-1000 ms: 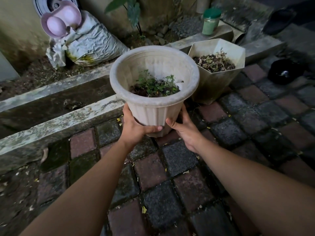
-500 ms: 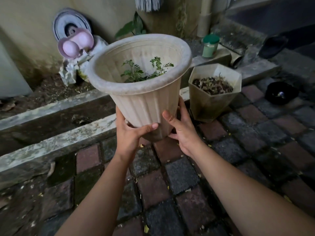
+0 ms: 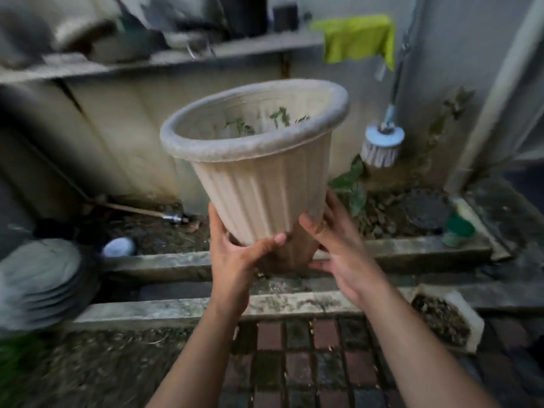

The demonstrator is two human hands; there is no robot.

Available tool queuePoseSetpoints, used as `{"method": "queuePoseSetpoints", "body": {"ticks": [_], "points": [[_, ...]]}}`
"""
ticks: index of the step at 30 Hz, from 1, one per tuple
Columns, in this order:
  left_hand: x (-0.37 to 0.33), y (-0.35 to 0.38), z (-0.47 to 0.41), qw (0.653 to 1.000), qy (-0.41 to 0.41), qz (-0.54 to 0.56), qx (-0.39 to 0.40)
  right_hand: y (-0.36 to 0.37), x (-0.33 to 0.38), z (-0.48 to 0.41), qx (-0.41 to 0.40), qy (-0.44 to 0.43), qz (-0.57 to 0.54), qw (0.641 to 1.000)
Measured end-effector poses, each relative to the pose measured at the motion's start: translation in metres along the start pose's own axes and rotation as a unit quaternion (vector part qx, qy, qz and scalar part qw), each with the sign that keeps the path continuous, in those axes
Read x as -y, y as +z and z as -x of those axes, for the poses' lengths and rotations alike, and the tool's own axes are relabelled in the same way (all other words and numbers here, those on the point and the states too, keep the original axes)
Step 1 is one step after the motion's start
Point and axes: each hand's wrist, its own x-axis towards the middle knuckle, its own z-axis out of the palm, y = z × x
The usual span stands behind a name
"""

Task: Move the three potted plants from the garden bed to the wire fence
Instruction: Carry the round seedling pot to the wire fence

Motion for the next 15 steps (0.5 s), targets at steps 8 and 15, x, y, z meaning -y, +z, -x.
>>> {"method": "queuePoseSetpoints", "body": {"ticks": [8,15], "points": [[-0.356,-0.086,-0.043,0.995,0.027,-0.043,-0.084,0.231,0.272,0.038,0.065,0.062,0.015,0.996],[-0.532,-0.146,-0.04,0.98,0.099,-0.092,-0.145,0.356,0.404,0.077,0.154,0.034,0.017,0.987]]}}
